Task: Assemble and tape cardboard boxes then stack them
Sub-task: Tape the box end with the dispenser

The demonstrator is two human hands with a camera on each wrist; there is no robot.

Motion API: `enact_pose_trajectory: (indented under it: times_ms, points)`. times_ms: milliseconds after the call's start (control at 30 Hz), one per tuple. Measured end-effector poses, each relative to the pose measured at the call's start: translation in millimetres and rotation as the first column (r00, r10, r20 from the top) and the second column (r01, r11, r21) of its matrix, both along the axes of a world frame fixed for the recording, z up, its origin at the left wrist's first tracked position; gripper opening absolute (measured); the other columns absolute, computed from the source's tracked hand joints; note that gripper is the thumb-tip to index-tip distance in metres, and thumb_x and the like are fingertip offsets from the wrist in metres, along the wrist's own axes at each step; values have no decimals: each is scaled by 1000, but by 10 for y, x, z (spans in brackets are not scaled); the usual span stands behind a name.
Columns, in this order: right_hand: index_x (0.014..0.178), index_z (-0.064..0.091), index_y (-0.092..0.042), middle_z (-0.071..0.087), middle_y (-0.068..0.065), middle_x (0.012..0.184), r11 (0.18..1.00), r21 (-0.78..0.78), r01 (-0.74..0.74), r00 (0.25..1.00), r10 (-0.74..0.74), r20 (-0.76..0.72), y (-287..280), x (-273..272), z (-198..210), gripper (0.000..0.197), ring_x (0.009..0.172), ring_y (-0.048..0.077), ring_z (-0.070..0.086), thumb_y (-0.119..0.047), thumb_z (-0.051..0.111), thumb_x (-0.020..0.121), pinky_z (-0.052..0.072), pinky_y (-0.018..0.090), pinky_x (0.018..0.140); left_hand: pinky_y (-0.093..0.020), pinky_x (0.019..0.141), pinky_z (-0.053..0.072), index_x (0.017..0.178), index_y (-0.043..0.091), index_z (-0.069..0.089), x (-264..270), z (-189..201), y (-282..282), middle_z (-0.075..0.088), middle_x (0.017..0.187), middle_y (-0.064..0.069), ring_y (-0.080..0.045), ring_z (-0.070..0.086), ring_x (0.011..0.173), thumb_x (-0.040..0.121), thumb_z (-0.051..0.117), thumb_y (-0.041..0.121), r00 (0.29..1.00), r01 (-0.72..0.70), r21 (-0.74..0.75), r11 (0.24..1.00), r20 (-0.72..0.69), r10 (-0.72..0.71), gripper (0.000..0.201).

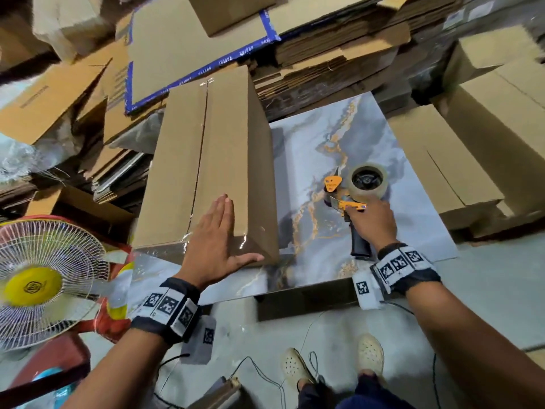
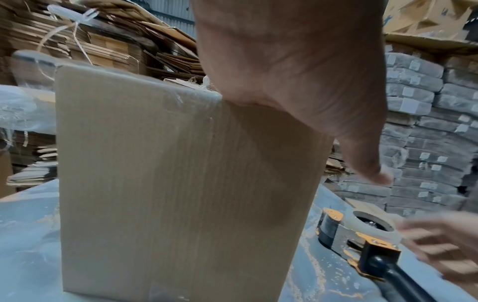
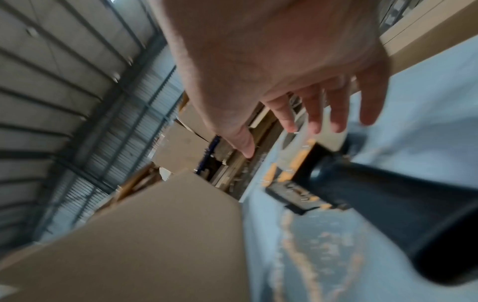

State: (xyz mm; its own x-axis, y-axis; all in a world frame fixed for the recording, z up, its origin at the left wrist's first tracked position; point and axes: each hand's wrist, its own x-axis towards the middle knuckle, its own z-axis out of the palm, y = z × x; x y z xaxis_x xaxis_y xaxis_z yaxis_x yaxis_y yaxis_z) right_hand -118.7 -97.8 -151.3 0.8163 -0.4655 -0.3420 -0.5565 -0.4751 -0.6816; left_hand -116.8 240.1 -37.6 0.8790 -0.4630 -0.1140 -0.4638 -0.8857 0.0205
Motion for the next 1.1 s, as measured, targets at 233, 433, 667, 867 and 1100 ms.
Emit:
enact_pose_trajectory:
  times_ms: [233,433,667,867,1100]
  points:
    - [122,65,-12,64,8,122,932,342,-120,932,-12,361,1024,42,712,32,110,20,59,-34,61,99,45,35,96,-37,126,0,160,20,-10,52,161,154,-19,164,8,-11,-17,154,60,45,100,961,-25,-300,954,-272,-60,140]
    - [138,51,-17,56,-2,123,830,530,-173,896,-90,434,1497,51,1079,38,114,11,53,-38,46,106,40,18,89,-31,126,15,158,25,26,256,428,269,26,164,9,0,21,151,88,43,62,938,-251,-692,677,-346,-6,81]
    - [151,33,-30,34,-11,155,665,670,-328,807,-172,565,1876,208,1187,56,126,-16,37,-58,31,102,26,6,102,-39,124,4,160,5,17,757,141,228,8,168,-17,-33,4,156,97,26,57,993,-107,-287,952,-86,86,82]
    - [157,11,-40,10,-20,165,628,720,-295,830,-205,518,2218,286,652,61,146,-14,10,-64,18,101,11,14,119,-46,125,5,162,12,9,774,-47,243,3,169,-11,-27,-1,156,98,21,60,995,-102,-234,967,-45,94,80]
    - [160,-1,-30,-7,-8,168,742,623,-248,938,25,344,2051,219,297,71,154,6,-8,-65,12,100,-6,44,126,-47,124,13,160,13,15,811,-68,230,13,168,-13,-26,4,156,98,18,58,997,-71,-246,967,-33,65,76]
